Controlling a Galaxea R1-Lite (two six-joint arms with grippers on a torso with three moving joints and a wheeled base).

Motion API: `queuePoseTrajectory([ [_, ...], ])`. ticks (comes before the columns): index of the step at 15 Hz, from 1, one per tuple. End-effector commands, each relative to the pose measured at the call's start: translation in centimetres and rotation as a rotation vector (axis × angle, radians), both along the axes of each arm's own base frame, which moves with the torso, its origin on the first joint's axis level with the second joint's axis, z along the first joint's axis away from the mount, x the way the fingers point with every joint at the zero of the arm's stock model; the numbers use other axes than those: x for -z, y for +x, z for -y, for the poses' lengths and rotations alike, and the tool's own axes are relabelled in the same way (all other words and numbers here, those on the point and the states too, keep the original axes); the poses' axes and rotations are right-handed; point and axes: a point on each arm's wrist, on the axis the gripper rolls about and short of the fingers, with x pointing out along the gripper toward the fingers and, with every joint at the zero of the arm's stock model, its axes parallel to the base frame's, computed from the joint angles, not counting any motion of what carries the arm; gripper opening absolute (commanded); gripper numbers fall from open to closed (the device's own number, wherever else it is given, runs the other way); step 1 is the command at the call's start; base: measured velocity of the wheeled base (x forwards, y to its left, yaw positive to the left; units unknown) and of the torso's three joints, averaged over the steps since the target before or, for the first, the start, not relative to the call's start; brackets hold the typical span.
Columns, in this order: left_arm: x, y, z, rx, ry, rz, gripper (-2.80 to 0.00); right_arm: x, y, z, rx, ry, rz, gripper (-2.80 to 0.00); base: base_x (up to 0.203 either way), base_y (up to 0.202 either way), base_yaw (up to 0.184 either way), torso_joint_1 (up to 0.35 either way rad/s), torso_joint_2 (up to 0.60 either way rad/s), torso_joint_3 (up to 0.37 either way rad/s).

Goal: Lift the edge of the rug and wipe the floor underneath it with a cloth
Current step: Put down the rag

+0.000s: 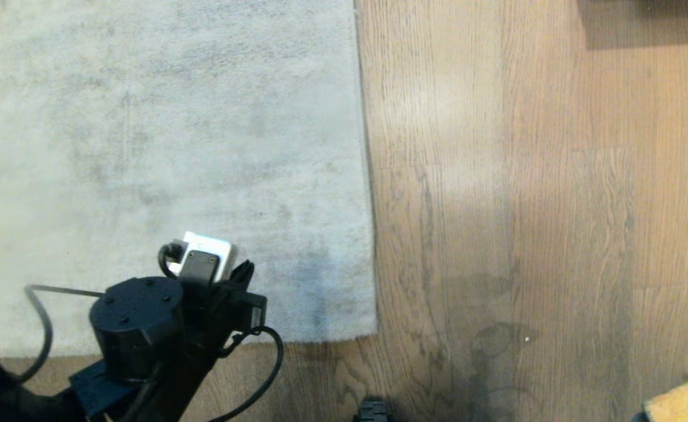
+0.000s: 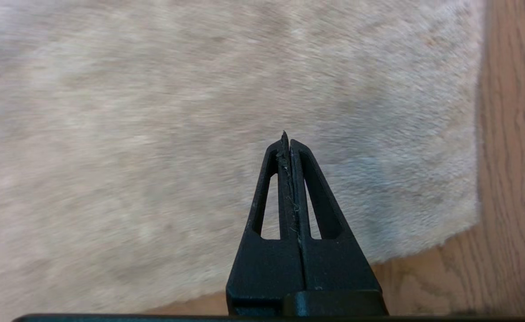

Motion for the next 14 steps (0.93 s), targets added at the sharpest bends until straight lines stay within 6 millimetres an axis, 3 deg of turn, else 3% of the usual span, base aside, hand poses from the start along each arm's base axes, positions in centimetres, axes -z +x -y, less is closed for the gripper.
queuePoseTrajectory([
  [1, -2.9, -1.6, -1.9, -0.025, -0.058, 0.077, -2.8, 0.0, 0.0, 0.0, -0.001, -0.001, -0.001, -2.8, 0.0, 0.0, 0.0, 0.0, 0.0, 0.0],
  [7, -3.7, -5.6, -6.6, -0.109, -0.057, 0.079, -2.8, 0.0, 0.0, 0.0, -0.001, -0.001, -0.001, -2.8, 0.0, 0.0, 0.0, 0.0, 0.0, 0.0],
  [14, -3.6, -10.2, -10.1, -0.054, -0.078, 0.094, -2.8, 0.0, 0.0, 0.0, -0.001, -0.001, -0.001, -2.8, 0.0, 0.0, 0.0, 0.0, 0.0, 0.0],
])
